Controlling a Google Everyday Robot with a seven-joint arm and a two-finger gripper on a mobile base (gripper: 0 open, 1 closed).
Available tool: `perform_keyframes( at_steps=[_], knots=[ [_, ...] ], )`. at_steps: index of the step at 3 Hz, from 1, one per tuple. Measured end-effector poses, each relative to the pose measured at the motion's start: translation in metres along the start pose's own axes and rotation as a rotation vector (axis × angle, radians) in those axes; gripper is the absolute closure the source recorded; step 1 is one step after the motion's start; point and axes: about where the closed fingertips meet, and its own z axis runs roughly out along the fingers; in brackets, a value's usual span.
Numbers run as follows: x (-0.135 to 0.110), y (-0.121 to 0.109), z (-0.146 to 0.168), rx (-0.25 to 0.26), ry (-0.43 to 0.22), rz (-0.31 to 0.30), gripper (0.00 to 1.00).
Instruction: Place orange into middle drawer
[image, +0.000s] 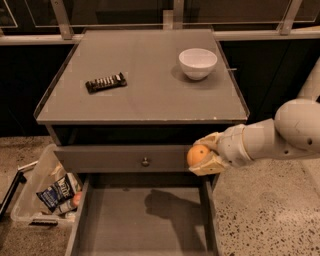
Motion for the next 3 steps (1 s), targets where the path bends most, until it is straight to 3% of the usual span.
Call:
perform_keyframes(
  at_steps=[1, 2, 3],
  knots=[
    [0.048, 0.011, 0.025, 0.018, 0.007, 0.055, 1.00],
    [0.084, 0.019, 0.045, 0.066, 0.006, 0.079, 1.00],
    [0.095, 0.051, 0.096, 0.084, -0.054, 0.104, 1.00]
  ],
)
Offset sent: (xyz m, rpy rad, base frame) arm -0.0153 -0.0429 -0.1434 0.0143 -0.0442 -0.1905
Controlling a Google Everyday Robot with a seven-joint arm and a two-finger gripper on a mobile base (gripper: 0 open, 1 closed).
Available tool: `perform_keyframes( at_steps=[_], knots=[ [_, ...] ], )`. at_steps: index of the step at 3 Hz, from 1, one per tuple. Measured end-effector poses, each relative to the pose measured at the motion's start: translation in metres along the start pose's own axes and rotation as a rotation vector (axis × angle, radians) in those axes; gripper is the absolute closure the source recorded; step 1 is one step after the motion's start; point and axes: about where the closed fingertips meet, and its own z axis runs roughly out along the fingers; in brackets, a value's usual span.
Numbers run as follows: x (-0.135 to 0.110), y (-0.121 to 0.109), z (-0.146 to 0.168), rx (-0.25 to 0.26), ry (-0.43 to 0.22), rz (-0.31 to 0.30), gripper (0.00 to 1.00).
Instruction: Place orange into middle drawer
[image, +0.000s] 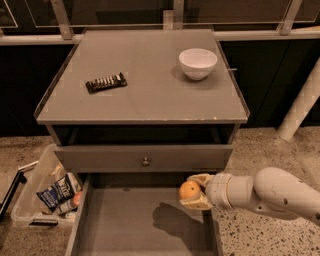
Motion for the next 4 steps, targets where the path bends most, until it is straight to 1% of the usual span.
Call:
perform_keyframes(
  at_steps=[1, 2, 3, 4],
  knots=[
    [0.000, 0.000, 0.000, 0.000, 0.000, 0.000, 1.00],
    [0.002, 0.005, 0.011, -0.026, -0.006, 0.016, 1.00],
    [0.016, 0.023, 0.051, -0.089, -0.023, 0.095, 1.00],
    [0.036, 0.044, 0.093, -0.145, -0.030, 0.173, 1.00]
  ],
)
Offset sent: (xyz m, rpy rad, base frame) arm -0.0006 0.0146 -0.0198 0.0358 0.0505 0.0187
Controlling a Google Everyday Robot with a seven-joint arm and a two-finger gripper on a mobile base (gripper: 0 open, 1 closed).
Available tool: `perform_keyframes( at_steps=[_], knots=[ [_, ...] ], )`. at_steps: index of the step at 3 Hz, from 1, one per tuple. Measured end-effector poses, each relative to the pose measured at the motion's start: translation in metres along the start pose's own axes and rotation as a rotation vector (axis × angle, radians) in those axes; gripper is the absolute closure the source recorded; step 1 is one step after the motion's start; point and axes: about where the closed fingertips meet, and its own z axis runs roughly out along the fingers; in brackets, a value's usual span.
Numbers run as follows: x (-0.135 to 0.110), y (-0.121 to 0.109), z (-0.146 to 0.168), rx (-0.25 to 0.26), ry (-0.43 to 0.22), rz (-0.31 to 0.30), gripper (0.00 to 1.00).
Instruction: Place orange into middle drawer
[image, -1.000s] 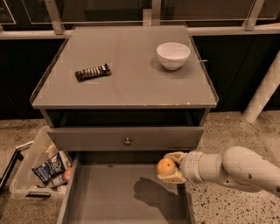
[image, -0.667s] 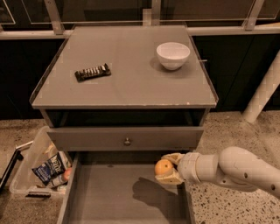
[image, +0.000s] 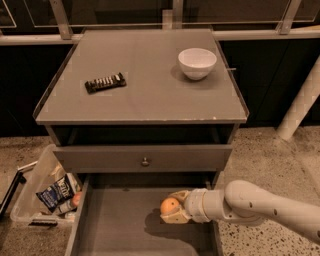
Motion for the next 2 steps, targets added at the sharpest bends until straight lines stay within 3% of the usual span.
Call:
perform_keyframes(
  at_steps=[1, 2],
  knots=[
    [0.023, 0.009, 0.033, -0.009, -0.002, 0.027, 1.00],
    [0.037, 0.004, 0.058, 0.025, -0.007, 0.022, 1.00]
  ],
)
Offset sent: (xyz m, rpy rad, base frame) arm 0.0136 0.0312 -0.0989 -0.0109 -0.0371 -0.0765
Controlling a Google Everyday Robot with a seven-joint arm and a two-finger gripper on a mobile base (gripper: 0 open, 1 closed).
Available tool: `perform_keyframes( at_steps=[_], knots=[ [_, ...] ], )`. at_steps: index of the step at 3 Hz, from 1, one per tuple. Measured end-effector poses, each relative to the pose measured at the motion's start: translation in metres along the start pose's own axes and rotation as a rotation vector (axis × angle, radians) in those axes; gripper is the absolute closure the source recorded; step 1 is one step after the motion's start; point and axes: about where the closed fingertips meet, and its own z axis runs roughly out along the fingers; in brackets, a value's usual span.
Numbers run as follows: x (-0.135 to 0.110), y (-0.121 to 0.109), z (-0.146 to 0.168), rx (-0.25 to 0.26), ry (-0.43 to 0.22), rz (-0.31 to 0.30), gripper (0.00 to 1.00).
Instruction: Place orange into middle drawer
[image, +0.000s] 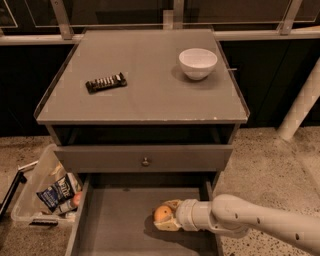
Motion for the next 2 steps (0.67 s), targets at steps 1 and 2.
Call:
perform_keyframes(
  at_steps=[1, 2],
  knots=[
    [0.010, -0.006, 0.026, 0.033, 0.000, -0.030, 1.00],
    [0.023, -0.023, 0.046, 0.056, 0.011, -0.058, 1.00]
  ],
)
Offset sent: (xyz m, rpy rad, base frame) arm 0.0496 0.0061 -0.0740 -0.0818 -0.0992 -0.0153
